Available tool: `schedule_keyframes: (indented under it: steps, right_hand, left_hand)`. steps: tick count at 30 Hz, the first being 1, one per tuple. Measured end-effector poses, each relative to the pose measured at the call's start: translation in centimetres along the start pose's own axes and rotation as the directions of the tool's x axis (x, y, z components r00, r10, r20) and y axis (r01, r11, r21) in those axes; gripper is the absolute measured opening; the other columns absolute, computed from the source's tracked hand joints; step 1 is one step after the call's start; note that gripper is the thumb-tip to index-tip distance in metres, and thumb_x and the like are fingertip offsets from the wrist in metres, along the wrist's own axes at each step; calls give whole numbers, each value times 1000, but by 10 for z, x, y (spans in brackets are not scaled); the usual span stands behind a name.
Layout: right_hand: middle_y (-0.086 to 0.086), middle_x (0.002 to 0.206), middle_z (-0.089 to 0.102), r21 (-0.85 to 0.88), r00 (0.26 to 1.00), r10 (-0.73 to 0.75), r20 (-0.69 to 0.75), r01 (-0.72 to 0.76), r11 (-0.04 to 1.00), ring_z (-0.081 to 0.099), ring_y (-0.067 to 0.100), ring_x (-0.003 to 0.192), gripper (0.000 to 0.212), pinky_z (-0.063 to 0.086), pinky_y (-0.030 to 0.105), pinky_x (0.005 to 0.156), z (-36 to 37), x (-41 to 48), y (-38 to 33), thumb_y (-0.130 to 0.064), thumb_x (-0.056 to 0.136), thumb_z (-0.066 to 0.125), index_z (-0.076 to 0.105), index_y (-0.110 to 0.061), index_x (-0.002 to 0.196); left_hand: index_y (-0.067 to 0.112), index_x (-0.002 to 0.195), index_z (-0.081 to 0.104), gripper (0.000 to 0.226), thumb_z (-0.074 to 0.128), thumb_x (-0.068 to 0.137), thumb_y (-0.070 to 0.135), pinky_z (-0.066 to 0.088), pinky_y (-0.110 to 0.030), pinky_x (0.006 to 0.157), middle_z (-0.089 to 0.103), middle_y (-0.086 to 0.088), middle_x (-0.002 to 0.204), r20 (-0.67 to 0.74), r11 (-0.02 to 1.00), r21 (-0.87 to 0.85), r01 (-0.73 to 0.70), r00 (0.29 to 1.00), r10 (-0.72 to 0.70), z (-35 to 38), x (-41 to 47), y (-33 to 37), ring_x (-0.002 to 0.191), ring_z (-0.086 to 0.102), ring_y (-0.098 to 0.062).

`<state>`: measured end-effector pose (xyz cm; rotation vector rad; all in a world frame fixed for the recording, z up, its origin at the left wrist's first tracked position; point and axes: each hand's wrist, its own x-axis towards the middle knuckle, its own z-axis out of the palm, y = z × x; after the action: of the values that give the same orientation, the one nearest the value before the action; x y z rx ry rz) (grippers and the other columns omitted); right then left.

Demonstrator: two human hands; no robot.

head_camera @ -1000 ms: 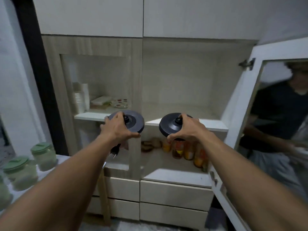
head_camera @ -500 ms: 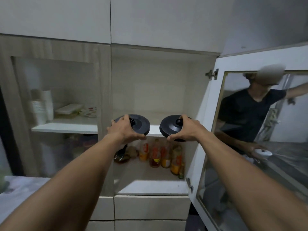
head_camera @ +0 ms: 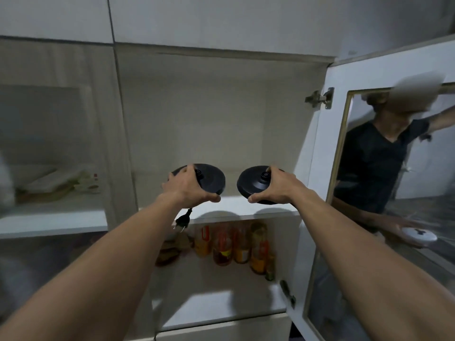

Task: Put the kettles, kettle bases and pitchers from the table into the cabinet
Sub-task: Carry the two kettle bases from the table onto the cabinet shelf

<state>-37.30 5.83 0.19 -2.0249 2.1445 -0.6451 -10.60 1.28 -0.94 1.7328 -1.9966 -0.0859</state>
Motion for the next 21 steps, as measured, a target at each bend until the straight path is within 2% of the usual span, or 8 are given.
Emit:
schedule_keyframes:
  steps: [5, 10, 12, 15, 18, 21]
  right_hand:
    - [4, 143, 53, -9, 999, 10, 30, -9, 1000, 52, 33, 128, 113, 47, 49, 105, 20, 67, 16, -68, 56, 85, 37, -17, 144]
    - [3, 144, 53, -3, 998, 12, 57, -12, 1000, 46, 37, 133, 123, 48, 51, 103, 56, 162, 38, -78, 45, 79, 35, -20, 144]
    - [2, 141, 54, -14, 998, 7, 56, -6, 1000, 45, 37, 132, 121, 50, 48, 99, 71, 195, 48, -77, 45, 80, 36, -21, 143]
    - [2, 140, 54, -45, 995, 31, 91, -27, 999, 44, 37, 132, 119, 48, 42, 94, 94, 249, 61, -76, 45, 81, 35, -21, 140]
    - [4, 148, 47, -36, 983, 80, 168, -75, 996, 34, 41, 141, 128, 46, 45, 100, 114, 299, 74, -75, 44, 83, 28, -23, 148]
    - [5, 152, 43, -36, 969, 65, 237, -58, 998, 29, 43, 145, 136, 41, 51, 108, 138, 345, 87, -77, 46, 81, 20, -22, 155]
  left_hand:
    - [25, 126, 41, 125, 65, 25, 94, 51, -48, 93, 59, 2, 124, 37, 1000, -9, 9, 999, -8, 34, 67, -10, 115, 54, -31]
    - [24, 121, 40, 124, 66, 21, 93, 49, -50, 94, 60, 0, 121, 34, 999, -11, 39, 999, -39, 83, 153, -15, 117, 53, -34]
    - [25, 122, 40, 121, 66, 24, 91, 47, -49, 95, 61, -1, 119, 31, 998, 33, 62, 998, -63, 102, 180, -17, 116, 53, -34]
    - [27, 127, 39, 116, 69, 32, 85, 45, -47, 99, 57, -2, 130, 96, 992, 57, 114, 988, -120, 126, 223, -17, 124, 46, -34]
    - [28, 131, 37, 110, 77, 41, 75, 43, -46, 101, 51, -3, 137, 168, 980, 59, 192, 965, -199, 152, 259, -17, 131, 39, -36]
    - [27, 138, 32, 121, 74, 37, 80, 44, -51, 102, 49, -7, 139, 218, 973, 56, 226, 948, -233, 185, 294, -33, 132, 39, -38]
